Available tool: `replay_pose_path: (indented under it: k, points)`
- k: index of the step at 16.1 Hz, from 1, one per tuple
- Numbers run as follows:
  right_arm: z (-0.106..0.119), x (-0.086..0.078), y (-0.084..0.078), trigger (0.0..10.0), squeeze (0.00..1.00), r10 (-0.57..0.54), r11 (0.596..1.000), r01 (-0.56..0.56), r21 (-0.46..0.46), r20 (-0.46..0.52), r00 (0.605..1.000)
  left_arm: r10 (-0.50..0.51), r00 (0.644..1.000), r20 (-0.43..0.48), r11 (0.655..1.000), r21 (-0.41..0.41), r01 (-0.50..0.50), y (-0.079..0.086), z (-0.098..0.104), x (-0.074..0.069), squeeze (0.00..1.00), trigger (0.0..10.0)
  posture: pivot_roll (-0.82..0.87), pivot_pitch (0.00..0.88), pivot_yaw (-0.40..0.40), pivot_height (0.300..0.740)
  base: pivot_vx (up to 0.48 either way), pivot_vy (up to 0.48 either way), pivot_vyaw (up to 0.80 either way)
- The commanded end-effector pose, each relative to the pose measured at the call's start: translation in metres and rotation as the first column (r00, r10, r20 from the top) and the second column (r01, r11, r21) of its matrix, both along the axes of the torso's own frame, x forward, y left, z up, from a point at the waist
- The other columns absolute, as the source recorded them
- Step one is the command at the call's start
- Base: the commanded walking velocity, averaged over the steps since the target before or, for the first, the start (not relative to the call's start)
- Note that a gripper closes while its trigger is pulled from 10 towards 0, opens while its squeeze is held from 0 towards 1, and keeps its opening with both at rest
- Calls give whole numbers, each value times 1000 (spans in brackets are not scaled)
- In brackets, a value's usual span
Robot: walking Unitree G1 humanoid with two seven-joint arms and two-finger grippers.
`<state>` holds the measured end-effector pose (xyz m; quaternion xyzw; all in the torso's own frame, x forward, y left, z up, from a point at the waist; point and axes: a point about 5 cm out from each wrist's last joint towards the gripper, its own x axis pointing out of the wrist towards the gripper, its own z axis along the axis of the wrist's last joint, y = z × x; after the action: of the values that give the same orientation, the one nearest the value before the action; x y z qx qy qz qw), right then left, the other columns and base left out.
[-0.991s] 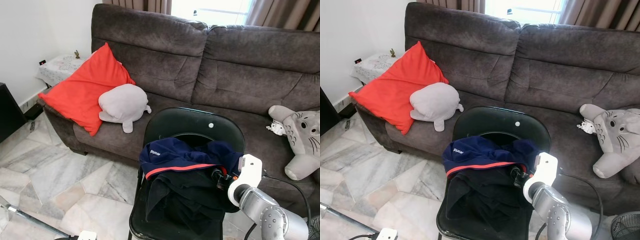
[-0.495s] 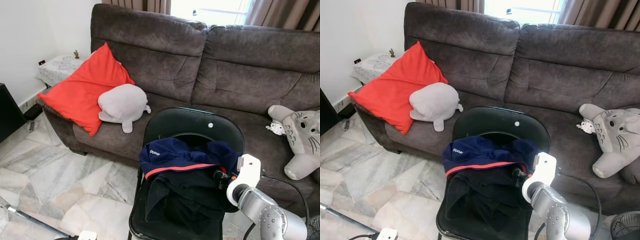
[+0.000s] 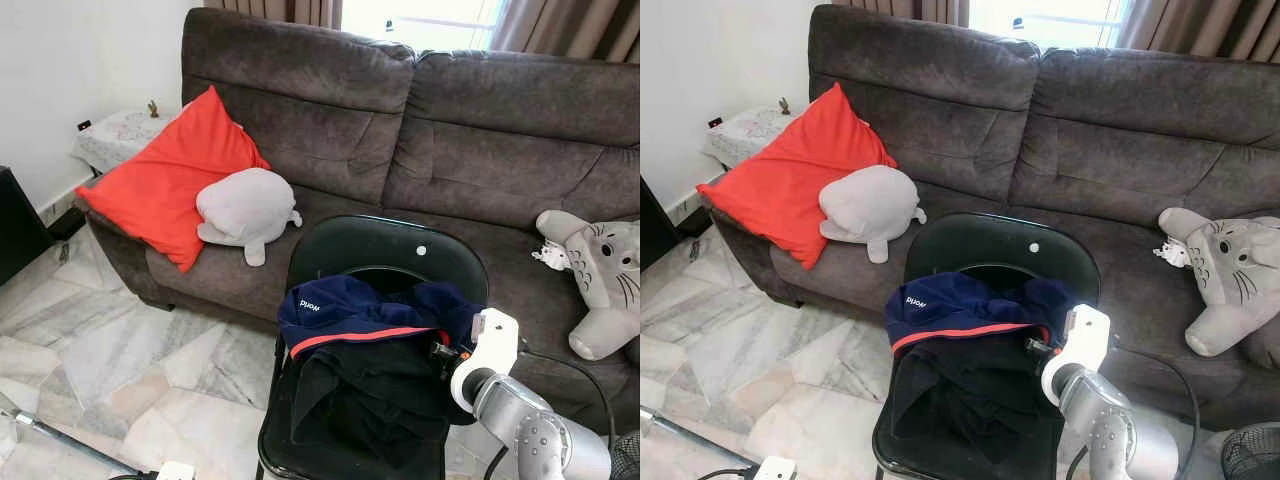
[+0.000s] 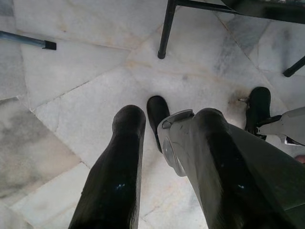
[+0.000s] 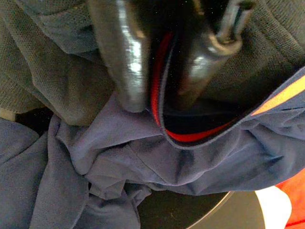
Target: Hang hanger
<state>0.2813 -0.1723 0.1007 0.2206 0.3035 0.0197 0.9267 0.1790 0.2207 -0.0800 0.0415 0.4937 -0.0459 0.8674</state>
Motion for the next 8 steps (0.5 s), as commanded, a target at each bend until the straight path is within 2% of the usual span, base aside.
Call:
replay_pose_path:
  k: [1,4,8]
  points:
    - [1,2,2,0,0,4,1000,-4,4,2,1000,-16,1000,-18,1000,7,16,1,-1,-2,0,10000,75,20,-13,740,0,0,0]
    - [5,5,0,0,0,-12,1000,13,-26,29,999,-17,1000,-18,1000,8,18,1,-1,-2,0,10000,75,20,-12,740,0,0,0]
    - [35,21,-7,0,0,-74,986,106,-126,237,969,-17,1000,-17,1000,8,18,1,-1,-2,0,10000,77,13,-9,740,0,0,0]
